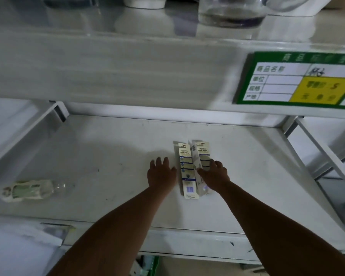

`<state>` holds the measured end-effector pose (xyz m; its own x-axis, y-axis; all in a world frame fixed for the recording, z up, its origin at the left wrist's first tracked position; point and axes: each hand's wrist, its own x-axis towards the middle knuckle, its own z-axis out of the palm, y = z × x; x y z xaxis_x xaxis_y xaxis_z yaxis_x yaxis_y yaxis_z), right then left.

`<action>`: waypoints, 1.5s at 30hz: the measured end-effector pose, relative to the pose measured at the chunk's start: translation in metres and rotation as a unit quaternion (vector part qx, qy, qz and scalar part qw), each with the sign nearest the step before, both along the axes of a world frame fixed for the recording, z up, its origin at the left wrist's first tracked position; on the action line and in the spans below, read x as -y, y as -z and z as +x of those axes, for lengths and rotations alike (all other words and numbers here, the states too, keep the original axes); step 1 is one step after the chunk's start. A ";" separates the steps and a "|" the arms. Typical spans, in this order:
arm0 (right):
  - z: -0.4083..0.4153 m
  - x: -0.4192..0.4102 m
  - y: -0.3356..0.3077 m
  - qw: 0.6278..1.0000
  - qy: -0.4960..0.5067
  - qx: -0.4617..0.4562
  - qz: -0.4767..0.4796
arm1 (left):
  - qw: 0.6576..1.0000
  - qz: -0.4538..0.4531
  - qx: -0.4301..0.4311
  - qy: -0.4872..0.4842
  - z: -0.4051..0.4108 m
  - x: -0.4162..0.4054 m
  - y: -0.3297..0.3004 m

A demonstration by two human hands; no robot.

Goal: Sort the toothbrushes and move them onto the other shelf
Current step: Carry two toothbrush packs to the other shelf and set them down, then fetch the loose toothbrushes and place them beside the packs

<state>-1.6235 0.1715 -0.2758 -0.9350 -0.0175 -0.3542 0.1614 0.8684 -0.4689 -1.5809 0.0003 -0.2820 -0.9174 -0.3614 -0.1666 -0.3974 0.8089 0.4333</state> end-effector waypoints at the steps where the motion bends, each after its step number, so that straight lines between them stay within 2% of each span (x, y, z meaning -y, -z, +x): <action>1: -0.002 0.003 -0.005 0.999 -0.029 -0.010 0.019 | 1.000 -0.016 0.017 0.004 0.002 0.009 -0.003; 5: -0.003 0.030 -0.034 0.989 -0.121 -0.059 0.055 | 0.999 -0.030 0.044 0.000 0.019 0.047 -0.018; 9: 0.005 0.088 -0.053 0.968 -0.220 -0.094 0.076 | 0.996 -0.079 0.015 -0.034 0.054 0.095 -0.040; 15: 0.047 0.206 -0.070 0.931 -0.343 -0.107 0.069 | 0.980 -0.091 0.024 -0.172 0.149 0.192 -0.067; 21: 0.137 0.323 -0.099 0.868 -0.478 -0.120 0.052 | 0.939 -0.078 0.066 -0.328 0.297 0.276 -0.089; 27: 0.247 0.411 -0.113 0.808 -0.581 -0.102 -0.007 | 0.885 -0.075 0.071 -0.455 0.435 0.315 -0.106; 31: 0.314 0.450 -0.114 0.749 -0.657 -0.088 -0.007 | 0.850 -0.050 0.092 -0.517 0.508 0.313 -0.111; 37: 0.404 0.486 -0.114 0.634 -0.767 -0.098 0.006 | 0.777 -0.018 0.132 -0.615 0.590 0.281 -0.117; 40: 0.447 0.487 -0.116 0.569 -0.817 -0.095 -0.004 | 0.718 0.031 0.120 -0.685 0.620 0.251 -0.125; 45: 0.504 0.476 -0.119 0.472 -0.879 -0.070 -0.019 | 0.628 0.034 0.139 -0.765 0.665 0.191 -0.135</action>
<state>-1.1195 -0.3044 -0.1570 0.5210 -0.8133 -0.2589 -0.8271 -0.4061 -0.3887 -0.9157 -0.1905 -0.1466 0.5624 -0.7682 -0.3060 -0.7555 -0.6278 0.1875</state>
